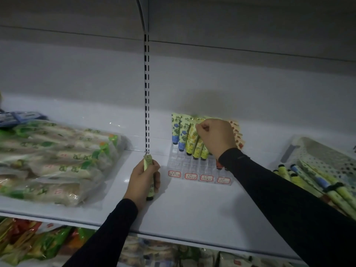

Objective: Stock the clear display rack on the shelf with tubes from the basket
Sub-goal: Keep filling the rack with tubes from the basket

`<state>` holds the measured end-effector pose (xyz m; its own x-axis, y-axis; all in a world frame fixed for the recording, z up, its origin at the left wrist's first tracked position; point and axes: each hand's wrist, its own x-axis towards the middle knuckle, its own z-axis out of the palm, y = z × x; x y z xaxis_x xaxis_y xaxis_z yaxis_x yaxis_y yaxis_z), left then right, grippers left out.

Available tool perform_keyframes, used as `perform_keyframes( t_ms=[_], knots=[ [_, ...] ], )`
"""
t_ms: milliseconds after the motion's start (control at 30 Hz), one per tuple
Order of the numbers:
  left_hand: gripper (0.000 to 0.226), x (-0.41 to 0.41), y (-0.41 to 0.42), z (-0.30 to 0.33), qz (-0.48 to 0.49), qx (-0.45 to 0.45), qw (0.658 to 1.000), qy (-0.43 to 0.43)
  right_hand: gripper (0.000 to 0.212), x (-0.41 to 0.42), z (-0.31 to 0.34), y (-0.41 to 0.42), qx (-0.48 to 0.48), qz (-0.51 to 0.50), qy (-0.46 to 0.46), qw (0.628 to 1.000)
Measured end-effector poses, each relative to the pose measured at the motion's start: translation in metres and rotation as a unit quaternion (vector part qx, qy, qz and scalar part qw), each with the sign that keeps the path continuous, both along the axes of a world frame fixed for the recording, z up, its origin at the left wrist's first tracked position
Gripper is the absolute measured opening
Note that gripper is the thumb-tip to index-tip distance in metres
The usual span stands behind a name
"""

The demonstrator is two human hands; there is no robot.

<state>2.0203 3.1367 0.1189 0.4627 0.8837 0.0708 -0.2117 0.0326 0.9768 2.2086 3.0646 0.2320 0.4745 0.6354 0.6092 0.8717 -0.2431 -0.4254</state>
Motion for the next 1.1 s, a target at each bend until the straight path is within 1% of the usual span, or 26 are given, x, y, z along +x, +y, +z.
perform_keyframes(
  t_ms=[300, 500, 700, 1100],
  knots=[
    [0.010, 0.0000, 0.0003, -0.0001, -0.006, 0.001, 1.000, -0.004, 0.033, -0.0023, -0.0049, 0.0061, -0.025, -0.019, -0.036, 0.999],
    [0.009, 0.0002, -0.0009, 0.0002, -0.009, -0.004, 1.000, -0.010, 0.033, -0.0012, -0.0024, 0.0071, -0.030, -0.020, -0.024, 0.999],
    [0.011, -0.0004, 0.0004, -0.0012, -0.010, -0.003, 1.000, -0.011, 0.033, -0.0006, 0.0002, 0.0107, -0.038, -0.018, -0.037, 0.998],
    [0.010, 0.0001, 0.0009, -0.0003, -0.011, -0.008, 1.000, -0.009, 0.033, 0.0012, -0.0004, 0.0097, -0.034, -0.010, -0.028, 0.999]
  ],
)
